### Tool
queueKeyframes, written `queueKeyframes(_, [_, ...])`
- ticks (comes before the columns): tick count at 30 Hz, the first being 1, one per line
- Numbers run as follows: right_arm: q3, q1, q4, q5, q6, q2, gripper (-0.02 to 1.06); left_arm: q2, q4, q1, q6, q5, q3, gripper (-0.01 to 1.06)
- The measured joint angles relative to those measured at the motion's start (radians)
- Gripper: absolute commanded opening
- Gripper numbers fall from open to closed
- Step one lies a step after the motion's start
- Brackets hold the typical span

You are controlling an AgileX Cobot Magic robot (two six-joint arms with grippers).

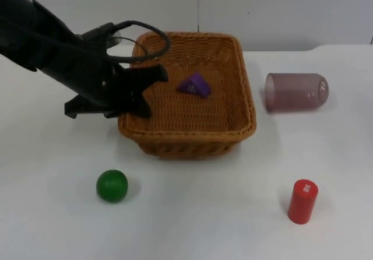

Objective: Pick up the basket with the left hand and place the triangular block into the basket with the right hand.

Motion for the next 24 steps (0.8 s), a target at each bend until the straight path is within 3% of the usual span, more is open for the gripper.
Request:
queueKeyframes(2, [0.0, 0.0, 0.0, 0.0, -0.002, 0.0, 1.05, 0.0, -0.003, 0.0, 0.0, 0.0, -0.002, 0.12])
queueKeyframes(3, [0.0, 0.0, 0.0, 0.0, -0.002, 0.0, 1.05, 0.0, -0.007, 0.0, 0.0, 0.0, -0.003, 0.12])
queueKeyframes(6, [0.0, 0.0, 0.0, 0.0, -0.005, 0.0, 1.05, 0.0, -0.011, 0.0, 0.0, 0.0, -0.003, 0.41])
queueKeyframes(7, [0.0, 0.0, 0.0, 0.0, -0.005, 0.0, 1.05, 0.0, -0.015, 0.0, 0.0, 0.0, -0.005, 0.41])
queueKeyframes(9, [0.0, 0.0, 0.0, 0.0, -0.005, 0.0, 1.05, 0.0, -0.018, 0.0, 0.0, 0.002, -0.006, 0.69])
queueKeyframes(10, [0.0, 0.0, 0.0, 0.0, -0.005, 0.0, 1.05, 0.0, -0.02, 0.0, 0.0, 0.005, -0.006, 0.96])
queueKeyframes(11, [0.0, 0.0, 0.0, 0.0, -0.005, 0.0, 1.05, 0.0, -0.02, 0.0, 0.0, 0.005, -0.006, 1.05])
queueKeyframes(20, [0.0, 0.0, 0.0, 0.0, -0.005, 0.0, 1.05, -0.045, -0.019, 0.0, 0.004, 0.099, -0.006, 1.05])
queueKeyframes(24, [0.0, 0.0, 0.0, 0.0, -0.005, 0.0, 1.05, -0.118, 0.053, 0.0, -0.031, 0.107, -0.006, 1.05])
